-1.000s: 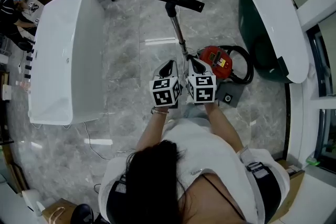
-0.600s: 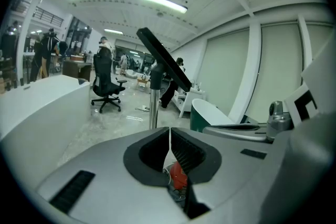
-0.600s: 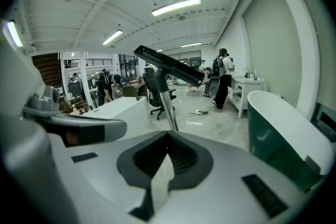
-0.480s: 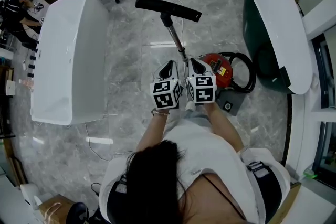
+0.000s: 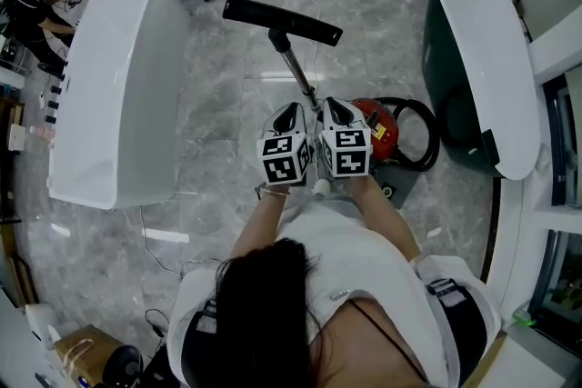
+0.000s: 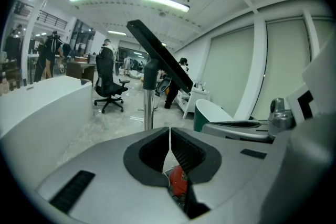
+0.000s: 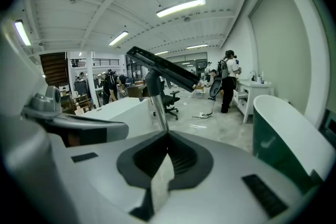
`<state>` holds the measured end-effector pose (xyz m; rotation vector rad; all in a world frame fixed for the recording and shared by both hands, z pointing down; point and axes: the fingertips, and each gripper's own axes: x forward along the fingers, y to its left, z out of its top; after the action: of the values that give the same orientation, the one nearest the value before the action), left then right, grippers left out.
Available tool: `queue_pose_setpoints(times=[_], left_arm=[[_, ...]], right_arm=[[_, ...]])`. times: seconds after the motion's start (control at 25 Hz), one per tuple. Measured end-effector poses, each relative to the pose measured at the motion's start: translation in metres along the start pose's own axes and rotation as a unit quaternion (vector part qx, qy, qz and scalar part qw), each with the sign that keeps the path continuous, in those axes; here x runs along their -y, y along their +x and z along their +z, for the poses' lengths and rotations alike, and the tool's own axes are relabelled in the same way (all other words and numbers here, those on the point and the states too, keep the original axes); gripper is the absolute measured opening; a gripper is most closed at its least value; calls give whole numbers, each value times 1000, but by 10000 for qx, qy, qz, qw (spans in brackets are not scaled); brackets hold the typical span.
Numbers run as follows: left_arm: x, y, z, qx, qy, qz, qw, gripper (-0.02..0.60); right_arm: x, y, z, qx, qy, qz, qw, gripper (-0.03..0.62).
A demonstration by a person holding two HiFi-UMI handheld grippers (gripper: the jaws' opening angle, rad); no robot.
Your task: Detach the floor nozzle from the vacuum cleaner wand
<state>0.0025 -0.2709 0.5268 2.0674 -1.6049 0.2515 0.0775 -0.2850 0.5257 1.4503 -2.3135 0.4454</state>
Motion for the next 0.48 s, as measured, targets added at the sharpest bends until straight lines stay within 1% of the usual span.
queue_pose_setpoints(times=[0.28,0.48], left_arm=[[6,12,2,56,-101,119,9999,15],[5,15,1,43,-144,192,9997,15]], right_arm=[[9,6,9,107,-150,225,9996,15],[9,9,14,169,-124,375,9991,15]])
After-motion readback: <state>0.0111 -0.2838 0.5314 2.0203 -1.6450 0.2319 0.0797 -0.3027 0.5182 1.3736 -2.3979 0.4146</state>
